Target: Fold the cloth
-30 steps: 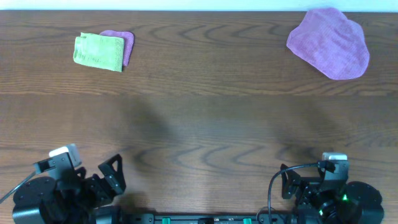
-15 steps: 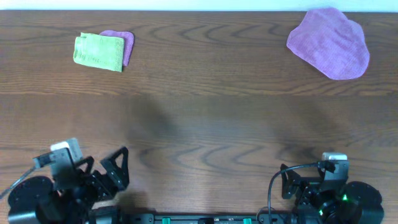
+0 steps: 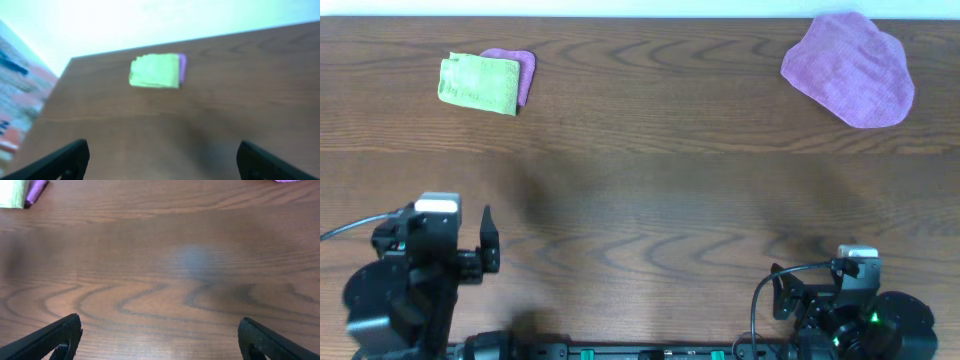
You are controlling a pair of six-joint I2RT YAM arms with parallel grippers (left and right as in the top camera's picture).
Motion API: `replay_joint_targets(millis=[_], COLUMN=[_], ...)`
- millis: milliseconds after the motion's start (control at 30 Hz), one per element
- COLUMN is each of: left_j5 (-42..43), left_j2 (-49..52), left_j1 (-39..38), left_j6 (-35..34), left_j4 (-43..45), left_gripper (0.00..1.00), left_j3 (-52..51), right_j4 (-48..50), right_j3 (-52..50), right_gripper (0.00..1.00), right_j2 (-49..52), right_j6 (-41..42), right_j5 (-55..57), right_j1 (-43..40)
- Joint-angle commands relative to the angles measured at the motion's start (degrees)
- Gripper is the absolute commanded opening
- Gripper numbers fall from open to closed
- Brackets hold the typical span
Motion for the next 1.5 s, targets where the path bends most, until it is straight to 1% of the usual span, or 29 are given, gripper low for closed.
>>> replay_joint_targets(millis=[0, 133, 233, 400, 633, 967, 1167, 1467], left_j5=[-2.4, 1.7, 3.2, 3.5, 2.9, 3.1, 1.5, 1.6], left_j2=[-3.6, -9.6, -11.8, -13.6, -15.0, -20.3, -20.8, -21.2], left_j1=[1.4, 3.5, 4.0, 4.2, 5.1, 5.8, 5.8, 5.8], left_j6=[4.5, 3.1, 1.7, 0.5, 0.5, 0.5, 0.5, 0.5], left_j4=[5.4, 13.9, 15.7, 16.7, 16.8, 16.7, 16.8, 16.8], left_gripper=[0.95, 0.95, 0.95, 0.95, 0.95, 0.95, 0.95, 0.95], left_j3=[-8.0, -21.4, -27.6, -33.8, -38.1, -44.3, -44.3, -44.3], right_j4=[0.0, 0.0, 0.0, 0.0, 0.0, 0.0, 0.0, 0.0], right_j3=[0.0, 0.0, 0.0, 0.0, 0.0, 0.0, 0.0, 0.0], right_gripper=[0.99, 0.99, 0.99, 0.99, 0.99, 0.99, 0.99, 0.99], right_j2=[-0.1, -0.1, -0.1, -0.1, -0.1, -0.1, -0.1, -0.1], right_j6=[-0.6, -0.6, -0.6, -0.6, -0.6, -0.6, -0.6, -0.6], right_j5=[0.2, 0.2, 0.2, 0.2, 0.2, 0.2, 0.2, 0.2], right_j1=[-0.3, -0.3, -0.3, -0.3, -0.3, -0.3, -0.3, -0.3])
